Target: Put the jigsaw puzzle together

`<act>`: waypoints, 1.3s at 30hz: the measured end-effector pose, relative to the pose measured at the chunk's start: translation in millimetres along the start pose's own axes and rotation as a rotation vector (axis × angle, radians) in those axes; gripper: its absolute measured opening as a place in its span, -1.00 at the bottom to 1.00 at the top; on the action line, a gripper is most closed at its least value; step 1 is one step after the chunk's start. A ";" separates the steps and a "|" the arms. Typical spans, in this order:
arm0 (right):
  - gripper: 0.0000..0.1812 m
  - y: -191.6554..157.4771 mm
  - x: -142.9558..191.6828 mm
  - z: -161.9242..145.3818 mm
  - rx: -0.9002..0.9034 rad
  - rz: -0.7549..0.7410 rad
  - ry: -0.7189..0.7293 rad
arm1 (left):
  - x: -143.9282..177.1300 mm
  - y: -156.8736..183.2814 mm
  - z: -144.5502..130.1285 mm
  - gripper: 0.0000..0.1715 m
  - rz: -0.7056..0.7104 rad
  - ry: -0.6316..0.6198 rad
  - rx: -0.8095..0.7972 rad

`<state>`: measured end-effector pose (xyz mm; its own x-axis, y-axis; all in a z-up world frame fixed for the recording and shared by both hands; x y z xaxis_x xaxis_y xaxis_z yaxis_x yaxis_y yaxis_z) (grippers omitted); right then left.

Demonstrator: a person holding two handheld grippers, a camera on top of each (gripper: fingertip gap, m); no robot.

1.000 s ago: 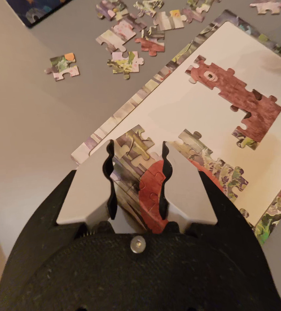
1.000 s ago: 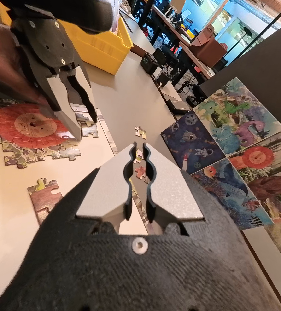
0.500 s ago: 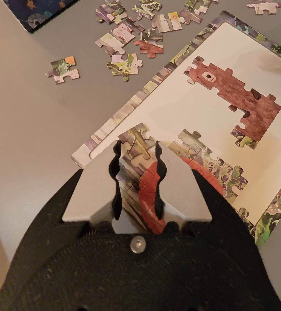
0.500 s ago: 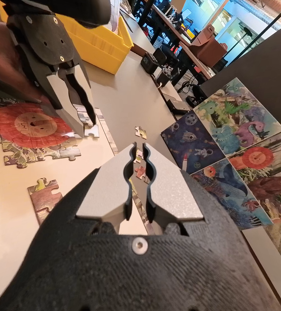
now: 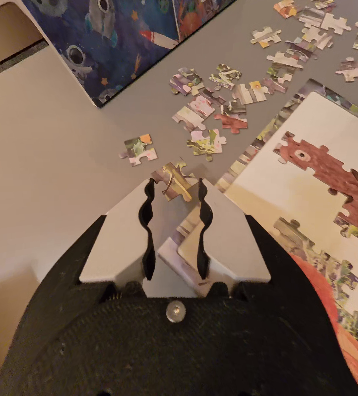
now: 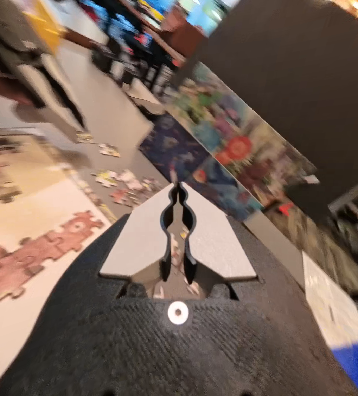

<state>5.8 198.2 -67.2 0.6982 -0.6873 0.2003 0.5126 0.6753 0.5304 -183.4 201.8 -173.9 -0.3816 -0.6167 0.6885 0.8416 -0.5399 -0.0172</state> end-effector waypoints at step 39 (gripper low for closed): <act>-0.81 36.0 13.9 -88.2 -0.522 0.066 -0.050 | 6.4 -32.0 -14.9 -0.49 0.050 0.071 0.058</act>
<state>78.0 236.6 -117.9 0.7197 -0.6418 0.2648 0.6576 0.7525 0.0364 -218.5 206.5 -179.7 -0.3633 -0.6820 0.6347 0.8799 -0.4751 -0.0068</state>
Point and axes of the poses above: each gripper's, where its closed fingertips meet, x back along the fingers, z out of its top, y = z × x across the jaws, the point moved 1 cm from there along x, back along the fingers, and after that the axes turned 2 degrees about z, right-handed, at the moved point
